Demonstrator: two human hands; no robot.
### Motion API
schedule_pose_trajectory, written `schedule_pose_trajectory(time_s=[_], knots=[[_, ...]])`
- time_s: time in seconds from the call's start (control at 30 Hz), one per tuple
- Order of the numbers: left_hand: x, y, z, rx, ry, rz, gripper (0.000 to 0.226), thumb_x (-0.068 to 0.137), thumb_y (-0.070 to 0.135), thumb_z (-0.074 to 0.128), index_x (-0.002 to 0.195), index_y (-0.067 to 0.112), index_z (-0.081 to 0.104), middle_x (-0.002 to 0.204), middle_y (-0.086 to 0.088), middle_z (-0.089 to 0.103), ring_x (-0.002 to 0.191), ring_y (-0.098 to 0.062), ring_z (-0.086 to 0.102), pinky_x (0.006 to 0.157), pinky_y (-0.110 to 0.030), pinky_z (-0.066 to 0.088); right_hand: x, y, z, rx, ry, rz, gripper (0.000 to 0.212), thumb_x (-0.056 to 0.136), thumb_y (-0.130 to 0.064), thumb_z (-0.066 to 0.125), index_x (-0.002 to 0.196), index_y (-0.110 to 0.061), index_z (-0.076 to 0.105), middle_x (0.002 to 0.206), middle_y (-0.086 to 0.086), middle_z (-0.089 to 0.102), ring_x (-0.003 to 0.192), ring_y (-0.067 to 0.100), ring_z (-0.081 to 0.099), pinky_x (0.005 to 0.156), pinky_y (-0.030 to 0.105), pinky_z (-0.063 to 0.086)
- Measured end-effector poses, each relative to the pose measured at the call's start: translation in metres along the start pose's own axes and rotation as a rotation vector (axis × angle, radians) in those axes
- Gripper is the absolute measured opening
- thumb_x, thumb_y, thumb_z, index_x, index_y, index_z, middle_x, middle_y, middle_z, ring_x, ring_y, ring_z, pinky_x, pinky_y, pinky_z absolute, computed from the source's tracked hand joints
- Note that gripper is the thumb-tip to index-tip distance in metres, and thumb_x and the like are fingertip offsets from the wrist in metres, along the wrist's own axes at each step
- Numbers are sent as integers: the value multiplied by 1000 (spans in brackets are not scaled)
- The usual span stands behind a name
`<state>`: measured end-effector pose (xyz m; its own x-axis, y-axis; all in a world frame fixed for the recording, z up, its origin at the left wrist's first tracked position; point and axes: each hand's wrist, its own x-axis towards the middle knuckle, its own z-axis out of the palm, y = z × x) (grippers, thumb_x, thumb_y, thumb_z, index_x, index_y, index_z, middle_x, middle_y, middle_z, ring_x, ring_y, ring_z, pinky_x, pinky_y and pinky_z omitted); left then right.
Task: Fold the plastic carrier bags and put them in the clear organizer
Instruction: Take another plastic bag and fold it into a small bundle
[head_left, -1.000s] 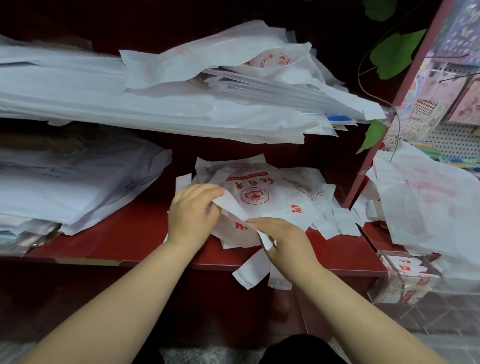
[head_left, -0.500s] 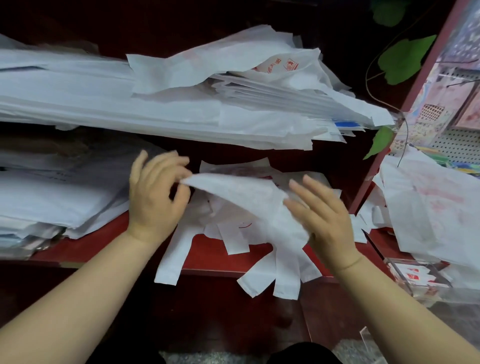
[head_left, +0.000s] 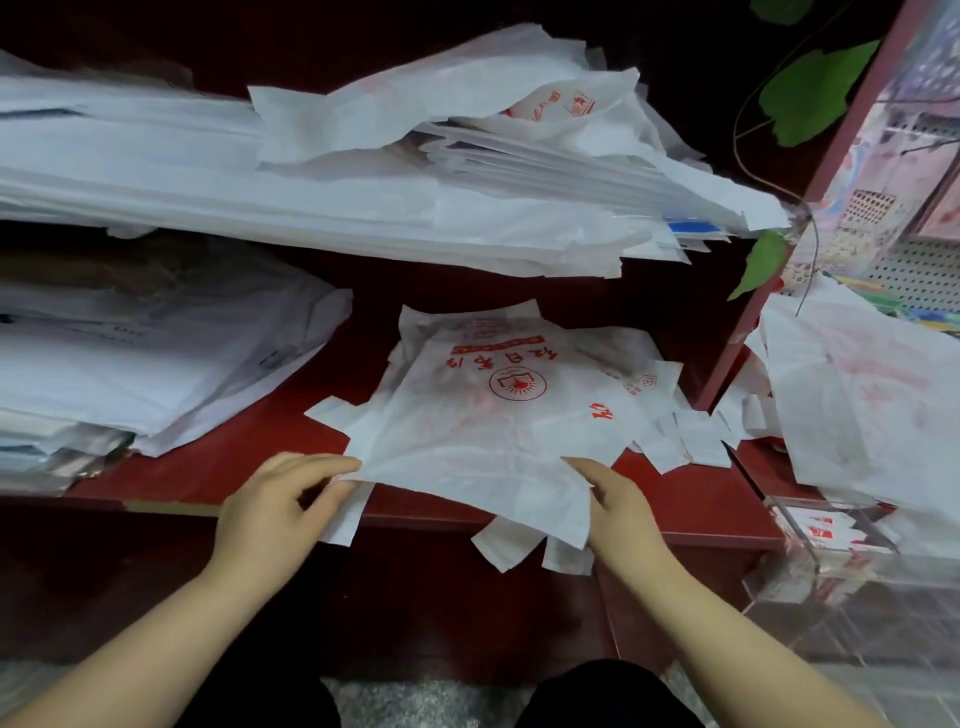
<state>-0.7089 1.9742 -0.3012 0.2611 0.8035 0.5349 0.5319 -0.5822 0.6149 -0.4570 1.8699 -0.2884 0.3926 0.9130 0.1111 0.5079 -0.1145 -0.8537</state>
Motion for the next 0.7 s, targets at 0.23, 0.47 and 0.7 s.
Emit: schedule_pose_trajectory(time_s=[0.23,0.47,0.7], knots=[[21,7,-3,-360,-53,-232,22,86,1,58,91,19,70,71,23,65,77,11,59,65,5,36,20,-44,6,611,-164,349,20,97,-18,42,108,-13,59,79,14,66,50,16,63,45,24,51],[18,-10,-16,-27,-127,293,23,78,30,59,94,19,72,88,55,48,94,29,46,96,-1,25,29,-46,3,967,-292,533,42,99,-40,31,100,-9,60,85,15,68,59,23,69,46,28,55],[8,-25,-30,235,-155,608,61,99,41,27,73,16,76,81,3,73,89,-7,54,97,-10,25,40,-53,9,657,-130,478,35,87,6,52,119,-8,51,94,11,61,78,22,62,61,29,54]])
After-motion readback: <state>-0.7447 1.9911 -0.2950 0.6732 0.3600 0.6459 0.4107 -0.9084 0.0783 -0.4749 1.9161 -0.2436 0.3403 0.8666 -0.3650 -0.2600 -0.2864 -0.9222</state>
